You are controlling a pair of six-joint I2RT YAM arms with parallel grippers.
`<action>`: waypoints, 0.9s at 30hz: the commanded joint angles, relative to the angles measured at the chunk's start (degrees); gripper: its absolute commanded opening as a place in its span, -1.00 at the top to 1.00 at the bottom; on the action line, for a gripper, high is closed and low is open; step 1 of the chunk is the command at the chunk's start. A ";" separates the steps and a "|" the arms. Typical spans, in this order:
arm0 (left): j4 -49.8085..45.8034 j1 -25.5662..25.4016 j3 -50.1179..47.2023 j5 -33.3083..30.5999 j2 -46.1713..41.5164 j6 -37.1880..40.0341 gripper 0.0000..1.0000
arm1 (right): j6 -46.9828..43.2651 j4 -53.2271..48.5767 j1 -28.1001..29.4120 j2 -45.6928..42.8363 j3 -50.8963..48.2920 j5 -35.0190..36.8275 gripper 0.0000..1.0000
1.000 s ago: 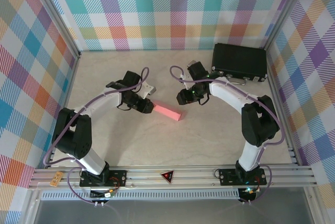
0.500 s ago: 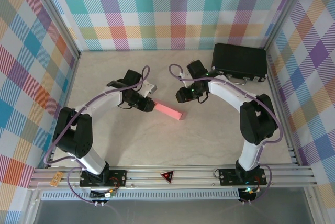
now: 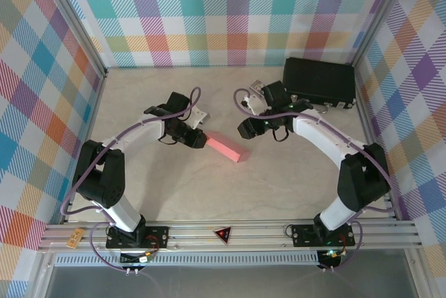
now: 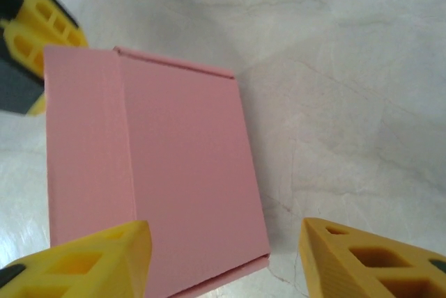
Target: Fold the paper box
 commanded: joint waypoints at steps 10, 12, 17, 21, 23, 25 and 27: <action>-0.53 -0.64 2.45 0.65 1.03 -0.13 0.60 | -20.04 10.35 5.07 -12.43 -14.16 -2.17 -0.33; -0.57 -0.64 2.64 0.56 1.16 -0.13 0.60 | -21.75 12.92 6.12 -14.53 -16.50 -1.29 -0.38; -0.88 -0.60 3.00 0.60 1.54 -0.03 0.60 | -24.18 16.87 9.54 -17.25 -20.18 3.63 -0.49; -0.72 -0.64 2.96 0.66 1.78 -0.03 0.60 | -23.67 17.86 10.73 -16.58 -21.20 6.40 -0.51; -0.83 -0.64 3.07 0.71 2.00 0.05 0.60 | -23.94 18.29 11.30 -16.44 -21.74 6.05 -0.50; -0.80 -0.63 3.11 0.69 2.16 0.01 0.60 | -23.98 19.33 12.03 -16.63 -22.46 5.84 -0.50; -0.77 -0.66 3.04 0.70 2.13 0.00 0.60 | -24.36 19.92 13.08 -16.64 -23.09 6.19 -0.50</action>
